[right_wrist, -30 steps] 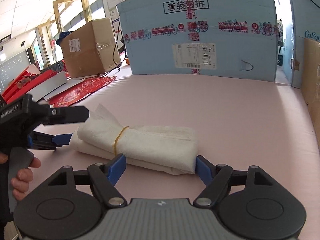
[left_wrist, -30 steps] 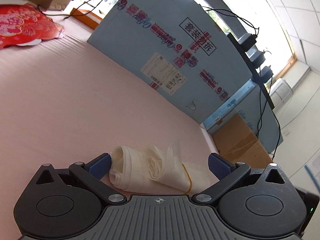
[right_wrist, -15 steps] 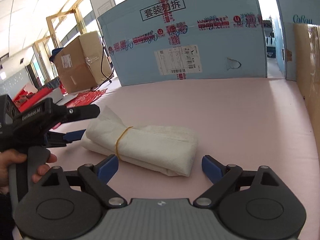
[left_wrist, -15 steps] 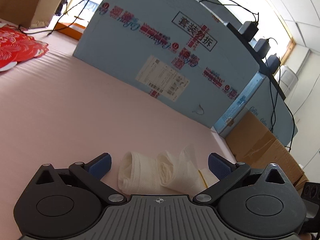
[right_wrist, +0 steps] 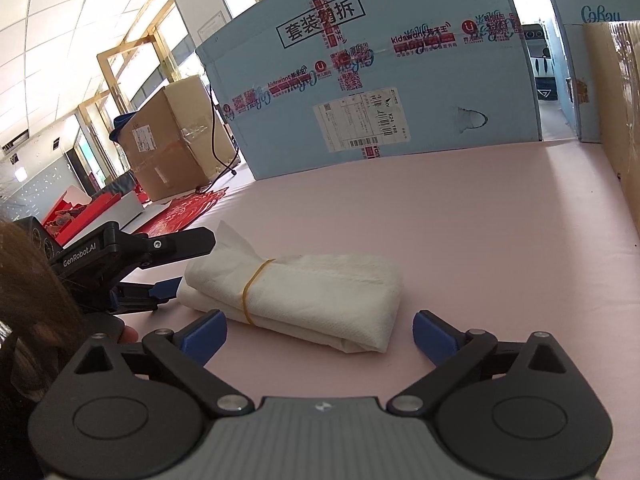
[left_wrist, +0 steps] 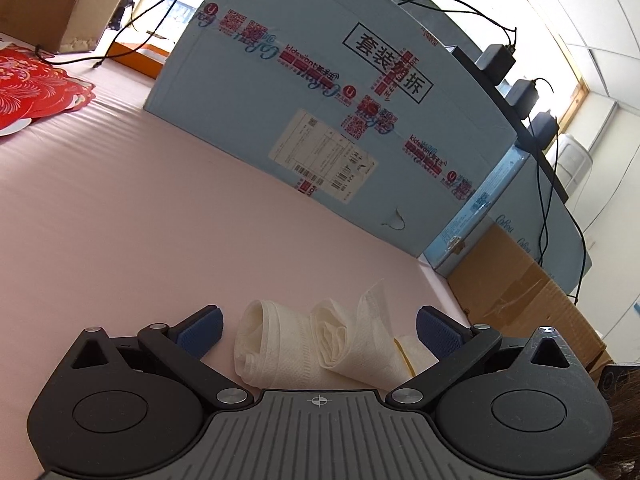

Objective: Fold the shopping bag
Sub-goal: 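Grasp the banded white bag with the left gripper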

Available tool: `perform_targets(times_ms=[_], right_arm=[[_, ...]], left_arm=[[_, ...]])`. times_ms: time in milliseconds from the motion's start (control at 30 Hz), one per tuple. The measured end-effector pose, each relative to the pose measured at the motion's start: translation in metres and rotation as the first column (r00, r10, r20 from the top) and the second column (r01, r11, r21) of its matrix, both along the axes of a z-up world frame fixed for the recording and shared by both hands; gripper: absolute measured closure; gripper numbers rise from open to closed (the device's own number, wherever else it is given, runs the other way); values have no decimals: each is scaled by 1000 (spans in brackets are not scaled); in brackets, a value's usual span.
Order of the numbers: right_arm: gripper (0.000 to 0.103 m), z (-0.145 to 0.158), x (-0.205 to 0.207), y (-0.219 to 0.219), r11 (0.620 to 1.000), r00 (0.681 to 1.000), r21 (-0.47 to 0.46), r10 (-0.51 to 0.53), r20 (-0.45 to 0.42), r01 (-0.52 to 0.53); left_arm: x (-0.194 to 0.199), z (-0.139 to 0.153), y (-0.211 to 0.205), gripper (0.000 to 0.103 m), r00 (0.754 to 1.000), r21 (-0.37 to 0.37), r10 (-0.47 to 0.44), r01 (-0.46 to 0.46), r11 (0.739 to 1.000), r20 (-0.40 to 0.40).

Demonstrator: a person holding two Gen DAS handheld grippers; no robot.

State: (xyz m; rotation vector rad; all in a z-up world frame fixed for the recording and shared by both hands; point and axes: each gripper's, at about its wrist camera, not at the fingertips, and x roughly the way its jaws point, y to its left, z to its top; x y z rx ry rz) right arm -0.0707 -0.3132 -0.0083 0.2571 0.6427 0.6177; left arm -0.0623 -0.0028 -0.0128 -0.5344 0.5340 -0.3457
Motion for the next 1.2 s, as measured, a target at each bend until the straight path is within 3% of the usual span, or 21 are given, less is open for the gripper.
perform_targets(times_ms=[1200], right_arm=[[1, 1, 0, 1, 1000, 1000, -10, 4, 1, -4]], left_arm=[[2, 0, 2, 0, 1000, -2, -5, 5, 1000, 1]])
